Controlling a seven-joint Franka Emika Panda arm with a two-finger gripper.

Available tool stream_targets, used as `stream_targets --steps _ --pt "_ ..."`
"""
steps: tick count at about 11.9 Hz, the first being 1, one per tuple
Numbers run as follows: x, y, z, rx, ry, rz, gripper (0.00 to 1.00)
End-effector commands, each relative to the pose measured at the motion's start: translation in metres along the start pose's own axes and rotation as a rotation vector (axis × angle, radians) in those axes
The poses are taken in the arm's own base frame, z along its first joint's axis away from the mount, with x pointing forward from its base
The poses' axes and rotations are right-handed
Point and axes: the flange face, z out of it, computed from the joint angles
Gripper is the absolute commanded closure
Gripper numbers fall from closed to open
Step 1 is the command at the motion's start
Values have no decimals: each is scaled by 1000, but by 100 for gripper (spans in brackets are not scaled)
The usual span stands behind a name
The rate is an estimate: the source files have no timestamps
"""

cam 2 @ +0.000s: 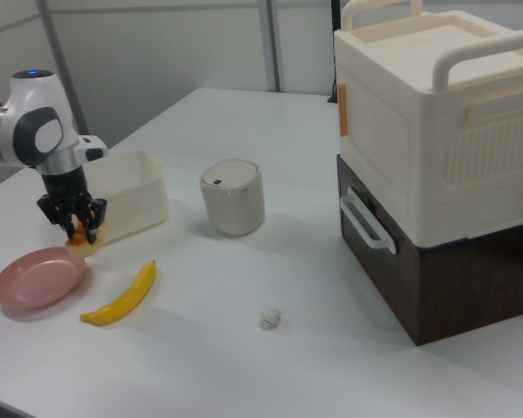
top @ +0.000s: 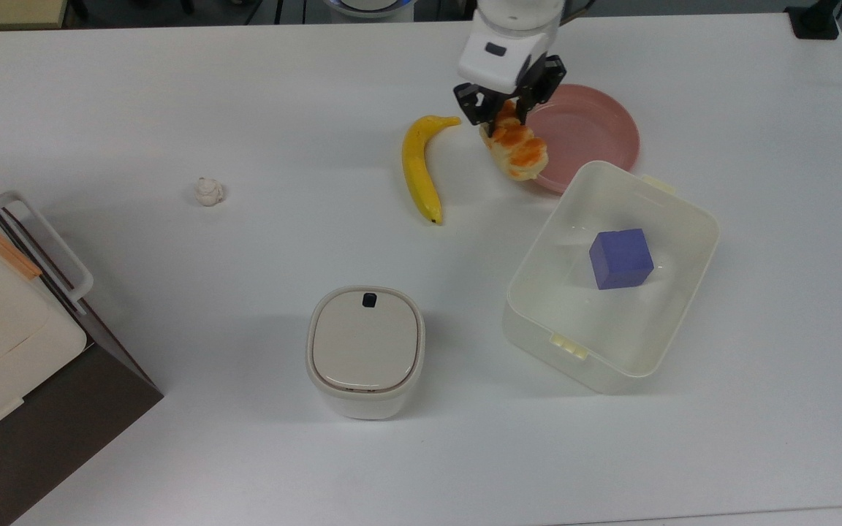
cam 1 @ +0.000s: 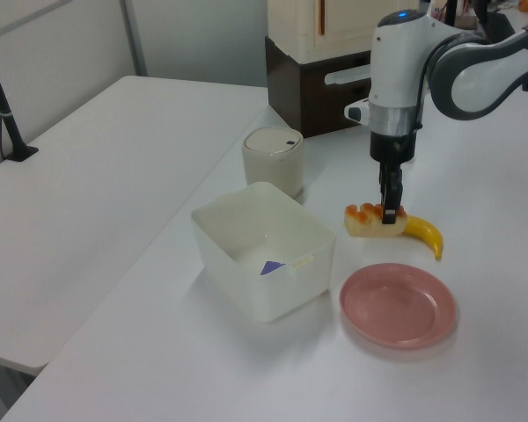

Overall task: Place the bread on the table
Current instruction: 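Lift the bread roll off the plate and carry it past the banana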

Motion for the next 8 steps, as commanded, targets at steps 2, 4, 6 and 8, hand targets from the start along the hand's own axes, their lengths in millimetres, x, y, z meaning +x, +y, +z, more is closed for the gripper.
stream_targets --steps 2,4,6,8 --pt "-10 61 -11 4 -12 114 57" --pt "-14 101 -12 4 -9 170 57" --pt "-21 137 -20 2 6 217 57" --pt "-29 166 -23 -3 11 262 57"
